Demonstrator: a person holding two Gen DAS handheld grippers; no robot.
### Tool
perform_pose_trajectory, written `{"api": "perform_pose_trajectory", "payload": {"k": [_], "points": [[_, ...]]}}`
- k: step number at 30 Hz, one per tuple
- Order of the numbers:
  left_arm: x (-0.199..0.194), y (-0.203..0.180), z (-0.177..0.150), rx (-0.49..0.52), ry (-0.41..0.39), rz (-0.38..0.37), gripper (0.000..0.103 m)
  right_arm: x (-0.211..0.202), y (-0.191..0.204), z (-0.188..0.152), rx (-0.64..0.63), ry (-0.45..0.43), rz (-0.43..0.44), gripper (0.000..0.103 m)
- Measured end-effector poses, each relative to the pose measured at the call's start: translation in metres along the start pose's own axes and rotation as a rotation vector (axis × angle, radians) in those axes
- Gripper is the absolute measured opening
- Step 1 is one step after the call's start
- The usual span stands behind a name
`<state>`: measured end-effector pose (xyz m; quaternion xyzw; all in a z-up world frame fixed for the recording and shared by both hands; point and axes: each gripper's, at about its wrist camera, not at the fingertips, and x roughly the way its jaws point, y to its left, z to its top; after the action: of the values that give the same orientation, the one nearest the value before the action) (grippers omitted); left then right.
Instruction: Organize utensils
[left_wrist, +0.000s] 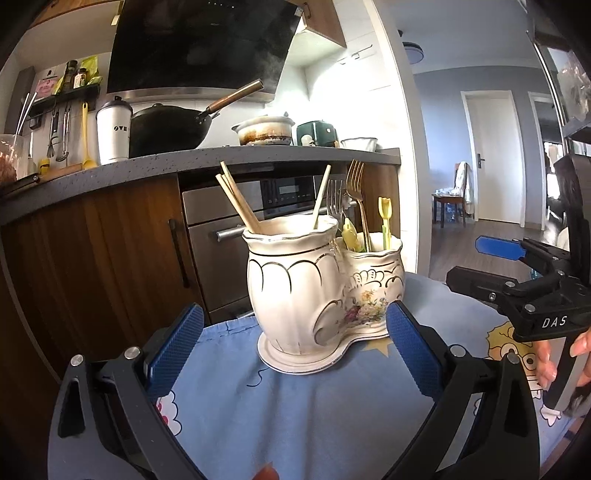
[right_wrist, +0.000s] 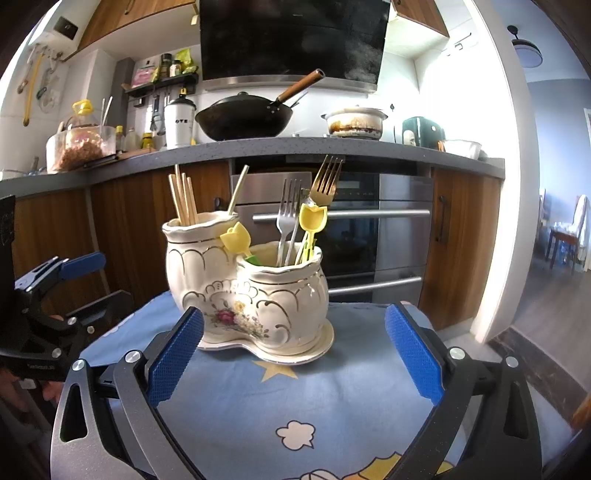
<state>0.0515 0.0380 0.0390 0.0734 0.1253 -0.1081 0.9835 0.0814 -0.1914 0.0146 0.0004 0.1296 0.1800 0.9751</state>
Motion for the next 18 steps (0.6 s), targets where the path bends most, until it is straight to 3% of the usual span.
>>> {"api": "perform_pose_trajectory", "payload": {"k": [18], "points": [[0.0011, 0.0036, -0.0001, -0.018, 0.004, -0.007, 0.098, 0.0, 0.0003, 0.0, 0.001, 0.0, 0.0, 0.098]]}}
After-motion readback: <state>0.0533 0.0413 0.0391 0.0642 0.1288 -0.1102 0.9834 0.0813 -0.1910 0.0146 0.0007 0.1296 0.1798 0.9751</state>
